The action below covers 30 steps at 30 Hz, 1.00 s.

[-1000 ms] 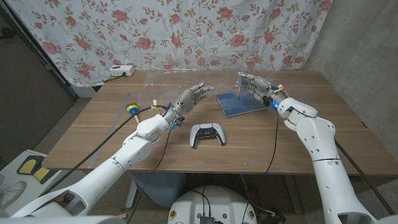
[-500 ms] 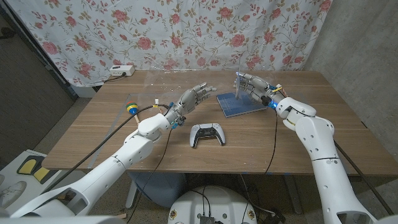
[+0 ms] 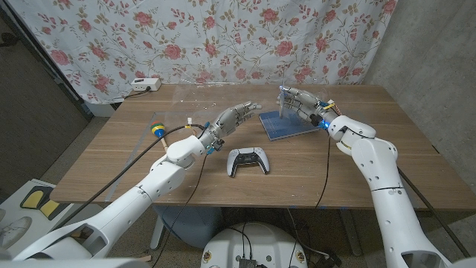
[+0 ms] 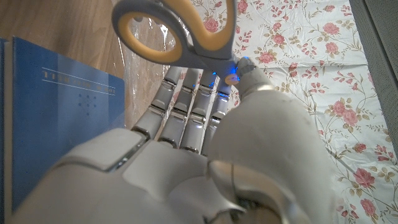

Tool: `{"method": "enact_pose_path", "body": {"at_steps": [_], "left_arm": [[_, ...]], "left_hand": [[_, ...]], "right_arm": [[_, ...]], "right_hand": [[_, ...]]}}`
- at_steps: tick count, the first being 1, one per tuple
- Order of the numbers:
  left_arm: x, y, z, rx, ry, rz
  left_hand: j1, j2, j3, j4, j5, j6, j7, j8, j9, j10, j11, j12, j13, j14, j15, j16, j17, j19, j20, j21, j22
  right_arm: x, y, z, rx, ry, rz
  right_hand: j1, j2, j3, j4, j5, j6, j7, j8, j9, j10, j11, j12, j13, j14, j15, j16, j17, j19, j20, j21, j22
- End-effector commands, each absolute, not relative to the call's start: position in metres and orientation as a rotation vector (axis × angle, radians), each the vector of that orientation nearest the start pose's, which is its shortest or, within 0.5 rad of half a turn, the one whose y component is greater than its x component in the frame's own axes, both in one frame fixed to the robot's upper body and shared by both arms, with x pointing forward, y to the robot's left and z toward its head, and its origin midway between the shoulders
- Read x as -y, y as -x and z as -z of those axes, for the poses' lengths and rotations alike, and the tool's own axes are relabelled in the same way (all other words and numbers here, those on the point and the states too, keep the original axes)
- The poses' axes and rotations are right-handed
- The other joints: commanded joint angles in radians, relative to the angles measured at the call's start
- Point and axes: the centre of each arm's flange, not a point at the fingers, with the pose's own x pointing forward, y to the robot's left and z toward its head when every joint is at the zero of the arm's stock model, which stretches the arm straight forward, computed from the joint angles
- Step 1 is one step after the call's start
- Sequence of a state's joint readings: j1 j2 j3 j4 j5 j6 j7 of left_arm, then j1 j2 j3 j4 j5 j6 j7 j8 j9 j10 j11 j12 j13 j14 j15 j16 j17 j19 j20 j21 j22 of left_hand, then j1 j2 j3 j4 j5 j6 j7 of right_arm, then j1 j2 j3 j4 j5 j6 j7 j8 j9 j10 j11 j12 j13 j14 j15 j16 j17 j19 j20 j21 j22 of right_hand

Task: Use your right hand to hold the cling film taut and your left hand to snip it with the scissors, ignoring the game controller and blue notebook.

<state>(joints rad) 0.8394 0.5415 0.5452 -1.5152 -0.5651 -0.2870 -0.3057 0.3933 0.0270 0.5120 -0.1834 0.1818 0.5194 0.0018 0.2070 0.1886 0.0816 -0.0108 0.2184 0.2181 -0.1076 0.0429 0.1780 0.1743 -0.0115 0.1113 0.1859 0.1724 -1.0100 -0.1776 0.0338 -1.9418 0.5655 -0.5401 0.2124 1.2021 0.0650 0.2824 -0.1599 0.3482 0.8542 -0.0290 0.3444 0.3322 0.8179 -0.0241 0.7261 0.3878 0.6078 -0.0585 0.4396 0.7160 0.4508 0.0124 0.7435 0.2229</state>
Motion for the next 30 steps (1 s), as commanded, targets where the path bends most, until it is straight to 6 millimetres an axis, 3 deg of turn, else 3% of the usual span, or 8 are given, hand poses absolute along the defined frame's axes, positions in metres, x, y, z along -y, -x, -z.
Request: {"method": "enact_pose_path", "body": {"at_steps": [1,6,11,20,30], "left_arm": [[-0.144,-0.592,0.024,0.656,-0.212,0.744],[-0.141,-0.592,0.024,0.651,-0.218,0.757],[-0.138,-0.591,0.023,0.651,-0.212,0.760],[-0.134,-0.592,0.025,0.645,-0.207,0.772],[-0.130,-0.593,0.025,0.644,-0.200,0.789]], "left_hand": [[0.025,0.003,0.011,-0.002,0.004,-0.002,-0.001,0.000,0.005,-0.004,-0.002,0.002,0.003,-0.009,0.003,0.004,0.003,-0.003,0.004,0.001,0.001],[0.072,-0.007,0.019,-0.002,0.001,0.006,0.006,0.006,0.006,0.045,-0.005,0.025,0.005,0.015,0.006,0.013,0.003,-0.004,0.002,0.002,0.001],[0.082,-0.009,0.019,0.000,0.000,0.007,0.010,0.006,0.006,0.052,-0.001,0.028,0.006,0.019,0.006,0.013,0.003,-0.003,0.003,0.003,0.001],[0.089,-0.015,0.013,0.011,-0.005,0.005,0.010,0.001,0.006,0.081,0.043,0.040,0.007,0.043,0.017,0.019,0.004,0.003,0.002,0.006,0.001],[0.086,-0.022,0.006,0.017,-0.007,0.017,0.015,0.003,0.006,0.087,0.032,0.043,0.007,0.048,0.021,0.019,0.005,0.004,0.000,0.006,0.001]], "right_arm": [[0.208,-0.560,-0.040,0.409,-0.210,-0.508],[0.207,-0.558,-0.040,0.413,-0.203,-0.508],[0.206,-0.555,-0.042,0.422,-0.205,-0.516],[0.199,-0.551,-0.045,0.432,-0.195,-0.542],[0.195,-0.550,-0.045,0.433,-0.183,-0.553]], "right_hand": [[0.019,0.014,-0.002,0.001,0.008,0.043,-0.040,0.004,0.001,0.133,-0.126,0.002,0.001,0.008,-0.168,-0.004,0.005,-0.004,0.000,0.007,-0.001],[0.019,0.013,-0.002,0.000,0.008,0.046,-0.043,0.005,0.001,0.133,-0.127,0.001,0.001,0.010,-0.168,-0.006,0.007,-0.004,-0.001,0.010,-0.002],[0.020,0.012,-0.003,0.000,0.009,0.047,-0.043,0.005,0.001,0.136,-0.126,0.001,0.000,0.012,-0.169,-0.008,0.008,-0.005,-0.002,0.014,-0.003],[0.020,0.012,-0.003,0.000,0.010,0.048,-0.044,0.005,0.001,0.134,-0.126,0.000,0.000,0.014,-0.168,-0.011,0.011,-0.006,-0.003,0.019,-0.004],[0.020,0.011,-0.004,-0.001,0.011,0.048,-0.043,0.005,0.001,0.136,-0.130,0.000,0.001,0.016,-0.169,-0.014,0.015,-0.008,-0.003,0.026,-0.006]]}}
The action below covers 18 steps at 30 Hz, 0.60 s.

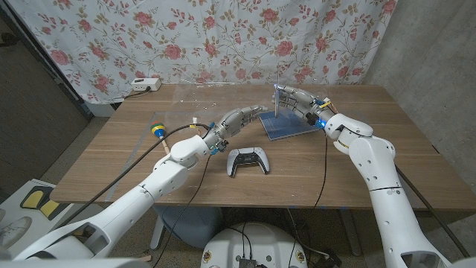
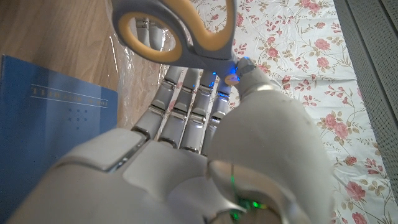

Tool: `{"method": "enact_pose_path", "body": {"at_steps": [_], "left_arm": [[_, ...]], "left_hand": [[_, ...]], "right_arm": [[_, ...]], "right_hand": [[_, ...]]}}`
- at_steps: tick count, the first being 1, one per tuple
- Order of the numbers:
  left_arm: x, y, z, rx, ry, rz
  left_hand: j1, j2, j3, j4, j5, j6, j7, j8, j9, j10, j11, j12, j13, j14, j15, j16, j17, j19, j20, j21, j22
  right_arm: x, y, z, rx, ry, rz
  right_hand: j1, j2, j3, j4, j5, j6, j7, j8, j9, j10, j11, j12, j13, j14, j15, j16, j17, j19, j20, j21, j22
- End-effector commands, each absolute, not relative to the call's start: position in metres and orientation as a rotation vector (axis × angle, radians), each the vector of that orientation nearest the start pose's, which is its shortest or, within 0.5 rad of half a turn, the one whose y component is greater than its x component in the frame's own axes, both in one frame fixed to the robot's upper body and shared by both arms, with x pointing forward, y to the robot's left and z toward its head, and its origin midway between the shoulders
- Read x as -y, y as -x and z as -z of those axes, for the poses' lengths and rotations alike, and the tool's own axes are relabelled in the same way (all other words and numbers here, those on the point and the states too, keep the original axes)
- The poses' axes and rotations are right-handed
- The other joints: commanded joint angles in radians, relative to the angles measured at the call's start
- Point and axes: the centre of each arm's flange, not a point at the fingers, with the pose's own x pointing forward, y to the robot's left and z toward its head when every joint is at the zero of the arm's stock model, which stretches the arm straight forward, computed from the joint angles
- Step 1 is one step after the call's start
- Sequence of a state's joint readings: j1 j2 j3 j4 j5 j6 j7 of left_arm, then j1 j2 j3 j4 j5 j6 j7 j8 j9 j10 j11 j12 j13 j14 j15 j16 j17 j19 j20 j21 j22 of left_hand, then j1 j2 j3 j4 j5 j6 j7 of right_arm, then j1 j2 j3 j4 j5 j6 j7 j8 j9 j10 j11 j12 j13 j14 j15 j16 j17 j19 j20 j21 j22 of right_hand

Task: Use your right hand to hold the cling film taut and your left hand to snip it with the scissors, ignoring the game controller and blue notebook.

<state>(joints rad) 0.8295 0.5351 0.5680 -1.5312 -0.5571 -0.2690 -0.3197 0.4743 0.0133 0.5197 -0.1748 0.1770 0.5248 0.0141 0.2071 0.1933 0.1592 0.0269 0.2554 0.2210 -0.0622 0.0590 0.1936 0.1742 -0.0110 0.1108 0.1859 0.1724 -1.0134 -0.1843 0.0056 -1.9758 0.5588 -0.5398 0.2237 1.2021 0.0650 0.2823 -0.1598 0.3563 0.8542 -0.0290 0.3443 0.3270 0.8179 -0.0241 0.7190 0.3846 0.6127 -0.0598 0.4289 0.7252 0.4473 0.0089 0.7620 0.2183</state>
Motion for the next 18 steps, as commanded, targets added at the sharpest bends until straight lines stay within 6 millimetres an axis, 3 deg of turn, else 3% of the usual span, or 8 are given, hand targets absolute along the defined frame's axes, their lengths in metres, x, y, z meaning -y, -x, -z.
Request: {"method": "enact_pose_path", "body": {"at_steps": [1,10,18], "left_arm": [[-0.1298,-0.5928,0.0254,0.644,-0.197,0.793],[-0.1259,-0.5919,0.0248,0.652,-0.194,0.806],[-0.1228,-0.5937,0.0263,0.634,-0.154,0.835]], "left_hand": [[0.005,-0.009,-0.002,0.009,-0.002,0.014,0.002,0.003,0.001,0.011,-0.006,0.006,0.004,0.005,0.009,0.003,0.005,0.006,0.001,0.007,0.001],[0.008,-0.010,-0.006,0.012,-0.002,0.048,0.012,0.012,0.001,0.008,0.008,0.004,0.003,0.005,0.012,0.000,0.005,0.007,0.001,0.006,0.001],[0.013,-0.006,-0.008,0.014,-0.001,0.068,0.003,0.015,0.001,0.009,-0.011,0.003,0.002,0.002,0.004,-0.003,0.005,0.007,-0.001,0.006,0.001]], "right_arm": [[0.1945,-0.5503,-0.0453,0.435,-0.182,-0.552],[0.1916,-0.5521,-0.0442,0.425,-0.177,-0.557],[0.1911,-0.5536,-0.0428,0.420,-0.176,-0.561]], "right_hand": [[0.019,0.011,-0.004,-0.001,0.003,0.049,-0.043,0.006,0.006,0.136,-0.128,0.006,0.004,0.011,-0.167,-0.004,0.007,-0.005,0.000,0.008,-0.001],[0.019,0.011,-0.004,0.000,0.004,0.049,-0.044,0.006,0.006,0.137,-0.127,0.005,0.004,0.011,-0.167,-0.008,0.009,-0.007,0.001,0.013,-0.003],[0.019,0.010,-0.005,0.000,0.005,0.048,-0.044,0.005,0.006,0.138,-0.129,0.005,0.004,0.014,-0.168,-0.010,0.012,-0.008,0.001,0.017,-0.004]]}}
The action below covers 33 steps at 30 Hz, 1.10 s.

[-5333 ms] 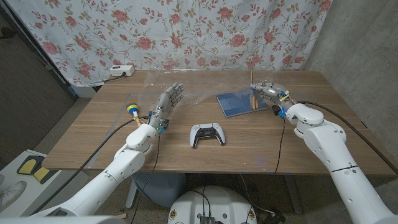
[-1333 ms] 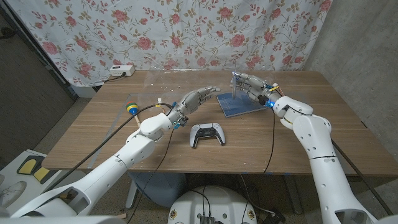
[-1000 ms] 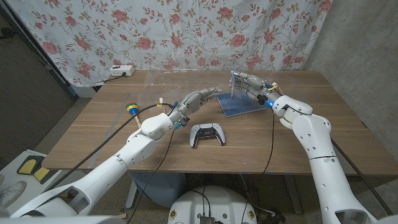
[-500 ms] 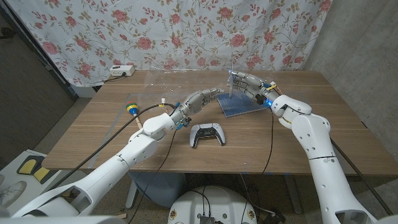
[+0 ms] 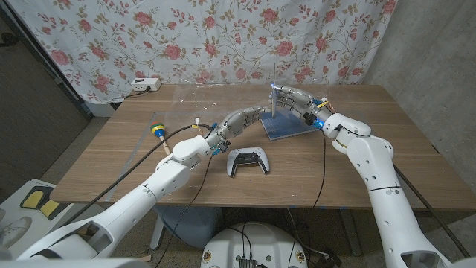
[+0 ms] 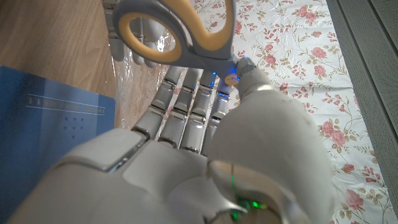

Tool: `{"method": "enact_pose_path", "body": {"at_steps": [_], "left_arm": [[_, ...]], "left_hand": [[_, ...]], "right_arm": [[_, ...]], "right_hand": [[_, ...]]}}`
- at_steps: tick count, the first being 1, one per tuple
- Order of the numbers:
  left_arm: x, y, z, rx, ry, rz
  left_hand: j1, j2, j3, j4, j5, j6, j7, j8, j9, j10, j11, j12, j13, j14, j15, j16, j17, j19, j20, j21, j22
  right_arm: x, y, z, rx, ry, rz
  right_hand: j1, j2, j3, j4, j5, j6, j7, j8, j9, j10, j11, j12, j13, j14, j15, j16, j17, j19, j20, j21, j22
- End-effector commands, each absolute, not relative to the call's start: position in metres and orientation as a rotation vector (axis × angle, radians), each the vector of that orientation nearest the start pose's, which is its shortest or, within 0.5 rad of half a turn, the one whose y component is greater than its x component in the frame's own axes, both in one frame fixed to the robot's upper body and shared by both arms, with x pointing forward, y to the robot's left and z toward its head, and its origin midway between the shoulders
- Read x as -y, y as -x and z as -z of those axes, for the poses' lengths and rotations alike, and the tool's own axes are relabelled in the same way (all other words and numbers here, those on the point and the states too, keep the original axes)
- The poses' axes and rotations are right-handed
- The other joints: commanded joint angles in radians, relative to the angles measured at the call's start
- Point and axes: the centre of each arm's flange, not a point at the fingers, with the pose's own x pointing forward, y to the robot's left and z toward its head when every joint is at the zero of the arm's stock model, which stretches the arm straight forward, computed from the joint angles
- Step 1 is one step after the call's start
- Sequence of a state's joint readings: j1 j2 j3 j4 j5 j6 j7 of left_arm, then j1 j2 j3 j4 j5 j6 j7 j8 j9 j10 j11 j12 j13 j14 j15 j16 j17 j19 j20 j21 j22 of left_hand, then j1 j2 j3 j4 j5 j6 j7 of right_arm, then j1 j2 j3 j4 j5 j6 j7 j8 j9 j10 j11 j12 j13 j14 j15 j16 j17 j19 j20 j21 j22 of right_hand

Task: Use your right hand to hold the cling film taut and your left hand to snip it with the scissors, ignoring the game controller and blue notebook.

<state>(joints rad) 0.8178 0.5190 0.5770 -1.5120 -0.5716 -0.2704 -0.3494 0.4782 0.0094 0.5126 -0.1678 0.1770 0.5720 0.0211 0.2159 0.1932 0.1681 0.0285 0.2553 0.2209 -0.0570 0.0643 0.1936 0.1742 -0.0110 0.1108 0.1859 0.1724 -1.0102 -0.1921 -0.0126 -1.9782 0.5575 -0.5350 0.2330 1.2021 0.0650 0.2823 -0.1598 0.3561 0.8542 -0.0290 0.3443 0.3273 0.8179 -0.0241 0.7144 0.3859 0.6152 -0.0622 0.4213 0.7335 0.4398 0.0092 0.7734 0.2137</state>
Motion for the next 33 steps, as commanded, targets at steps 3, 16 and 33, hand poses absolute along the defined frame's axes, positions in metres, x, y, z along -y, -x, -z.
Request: {"method": "enact_pose_path", "body": {"at_steps": [3,16,33], "left_arm": [[-0.122,-0.594,0.026,0.633,-0.156,0.839],[-0.116,-0.597,0.026,0.614,-0.160,0.858],[-0.112,-0.596,0.025,0.624,-0.169,0.861]], "left_hand": [[0.013,0.001,0.000,0.007,-0.001,0.031,-0.003,0.009,0.001,0.001,-0.015,0.003,0.002,-0.003,-0.002,-0.003,0.005,0.007,-0.002,0.006,0.001],[0.019,0.006,-0.001,0.008,-0.001,0.027,-0.001,0.002,0.001,0.000,-0.024,0.002,0.002,-0.005,-0.003,-0.004,0.005,0.005,-0.003,0.005,0.001],[0.017,0.009,-0.005,0.012,-0.001,0.030,0.003,-0.002,0.001,-0.001,-0.026,0.002,0.002,-0.008,-0.002,-0.006,0.005,0.004,-0.004,0.005,0.002]], "right_arm": [[0.191,-0.554,-0.042,0.418,-0.175,-0.565],[0.188,-0.549,-0.043,0.427,-0.172,-0.594],[0.185,-0.545,-0.042,0.426,-0.166,-0.606]], "right_hand": [[0.019,0.010,-0.005,-0.001,0.006,0.048,-0.043,0.005,0.005,0.137,-0.128,0.009,0.003,0.011,-0.165,-0.003,0.004,-0.001,0.000,0.008,0.001],[0.019,0.011,-0.005,0.000,0.007,0.049,-0.042,0.005,0.005,0.138,-0.127,0.009,0.005,0.011,-0.165,-0.009,0.008,-0.004,0.001,0.015,-0.001],[0.018,0.009,-0.006,0.000,0.008,0.049,-0.046,0.005,0.005,0.140,-0.129,0.008,0.005,0.015,-0.166,-0.015,0.014,-0.007,0.001,0.026,-0.003]]}}
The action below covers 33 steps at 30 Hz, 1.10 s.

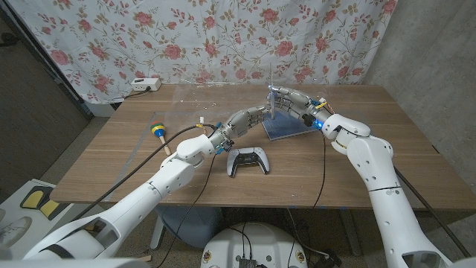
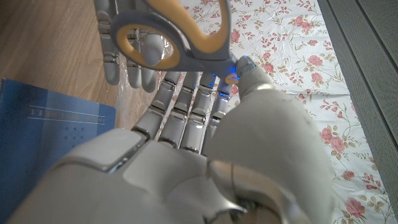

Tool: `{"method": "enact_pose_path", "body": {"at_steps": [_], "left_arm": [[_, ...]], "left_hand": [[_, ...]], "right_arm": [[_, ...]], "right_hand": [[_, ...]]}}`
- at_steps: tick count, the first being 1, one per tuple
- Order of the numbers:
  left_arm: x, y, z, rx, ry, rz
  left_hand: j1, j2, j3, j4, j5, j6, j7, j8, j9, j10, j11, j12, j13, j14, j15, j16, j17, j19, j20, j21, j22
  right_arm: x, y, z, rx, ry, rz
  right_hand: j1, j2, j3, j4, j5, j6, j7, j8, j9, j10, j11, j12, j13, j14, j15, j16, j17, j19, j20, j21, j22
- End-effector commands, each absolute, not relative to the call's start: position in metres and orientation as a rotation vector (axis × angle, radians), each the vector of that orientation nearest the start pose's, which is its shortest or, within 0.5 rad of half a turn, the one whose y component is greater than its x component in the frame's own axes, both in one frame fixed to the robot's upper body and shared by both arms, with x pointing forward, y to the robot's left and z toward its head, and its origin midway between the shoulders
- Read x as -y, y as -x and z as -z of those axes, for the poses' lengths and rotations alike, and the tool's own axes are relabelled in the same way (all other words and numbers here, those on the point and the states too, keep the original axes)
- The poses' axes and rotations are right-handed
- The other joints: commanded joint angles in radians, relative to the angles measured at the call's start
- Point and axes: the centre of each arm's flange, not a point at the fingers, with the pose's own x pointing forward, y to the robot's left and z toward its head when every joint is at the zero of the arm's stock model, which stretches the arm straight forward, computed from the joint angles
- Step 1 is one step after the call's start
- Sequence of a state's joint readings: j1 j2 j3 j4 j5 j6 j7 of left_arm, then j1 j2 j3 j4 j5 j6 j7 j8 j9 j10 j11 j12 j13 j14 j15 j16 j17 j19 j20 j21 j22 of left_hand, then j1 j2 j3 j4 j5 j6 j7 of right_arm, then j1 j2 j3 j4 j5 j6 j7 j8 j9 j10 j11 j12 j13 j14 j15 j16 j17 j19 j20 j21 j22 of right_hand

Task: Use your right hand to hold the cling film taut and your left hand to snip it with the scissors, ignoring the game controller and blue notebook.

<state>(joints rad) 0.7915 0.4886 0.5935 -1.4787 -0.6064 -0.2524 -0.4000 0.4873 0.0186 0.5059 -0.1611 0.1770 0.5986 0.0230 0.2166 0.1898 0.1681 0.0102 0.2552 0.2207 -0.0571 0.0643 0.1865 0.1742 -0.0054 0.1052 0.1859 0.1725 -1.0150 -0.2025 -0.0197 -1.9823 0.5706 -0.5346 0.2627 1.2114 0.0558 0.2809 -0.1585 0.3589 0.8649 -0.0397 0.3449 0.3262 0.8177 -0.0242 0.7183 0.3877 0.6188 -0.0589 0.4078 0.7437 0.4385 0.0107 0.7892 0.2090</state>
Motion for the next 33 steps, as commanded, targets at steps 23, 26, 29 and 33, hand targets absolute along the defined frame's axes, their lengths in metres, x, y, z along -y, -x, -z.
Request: {"method": "enact_pose_path", "body": {"at_steps": [23,26,29,33], "left_arm": [[-0.1087,-0.5897,0.0219,0.632,-0.193,0.839],[-0.1094,-0.5892,0.0223,0.631,-0.190,0.836],[-0.1102,-0.5889,0.0235,0.631,-0.188,0.839],[-0.1113,-0.5887,0.0243,0.634,-0.185,0.836]], "left_hand": [[0.010,0.005,-0.004,0.007,0.000,0.019,0.000,-0.004,0.005,0.013,-0.013,0.007,0.004,0.001,-0.002,0.005,0.005,0.006,0.007,0.008,0.002],[0.011,0.007,-0.004,0.007,0.001,0.024,0.002,-0.003,0.005,0.019,-0.014,0.009,0.005,0.004,-0.002,0.006,0.005,0.009,0.007,0.010,0.002],[0.014,0.011,-0.003,0.007,0.002,0.028,0.002,-0.003,0.005,0.026,-0.014,0.012,0.005,0.006,-0.001,0.007,0.005,0.010,0.007,0.010,0.002],[0.042,0.048,0.018,0.002,0.019,0.027,0.007,-0.006,0.006,0.027,-0.014,0.012,0.007,0.006,0.003,0.006,0.005,0.010,0.014,0.009,0.002]], "right_arm": [[0.1765,-0.5421,-0.0402,0.417,-0.157,-0.612],[0.1749,-0.5410,-0.0405,0.420,-0.149,-0.617],[0.1743,-0.5416,-0.0399,0.414,-0.143,-0.618],[0.1751,-0.5422,-0.0391,0.409,-0.144,-0.618]], "right_hand": [[0.009,0.018,-0.005,-0.002,0.008,0.039,-0.032,0.004,0.006,0.141,-0.131,0.001,0.004,0.015,-0.170,-0.009,0.012,-0.012,-0.001,0.022,-0.001],[0.009,0.018,-0.005,-0.002,0.008,0.040,-0.034,0.004,0.006,0.142,-0.131,0.001,0.003,0.015,-0.169,-0.011,0.013,-0.013,-0.001,0.024,-0.002],[0.009,0.018,-0.005,-0.002,0.008,0.040,-0.034,0.005,0.006,0.143,-0.130,0.002,0.004,0.016,-0.168,-0.012,0.014,-0.013,-0.001,0.026,-0.002],[0.008,0.018,-0.005,-0.002,0.009,0.041,-0.034,0.005,0.006,0.142,-0.130,0.001,0.005,0.015,-0.168,-0.014,0.014,-0.015,-0.001,0.028,-0.002]]}}
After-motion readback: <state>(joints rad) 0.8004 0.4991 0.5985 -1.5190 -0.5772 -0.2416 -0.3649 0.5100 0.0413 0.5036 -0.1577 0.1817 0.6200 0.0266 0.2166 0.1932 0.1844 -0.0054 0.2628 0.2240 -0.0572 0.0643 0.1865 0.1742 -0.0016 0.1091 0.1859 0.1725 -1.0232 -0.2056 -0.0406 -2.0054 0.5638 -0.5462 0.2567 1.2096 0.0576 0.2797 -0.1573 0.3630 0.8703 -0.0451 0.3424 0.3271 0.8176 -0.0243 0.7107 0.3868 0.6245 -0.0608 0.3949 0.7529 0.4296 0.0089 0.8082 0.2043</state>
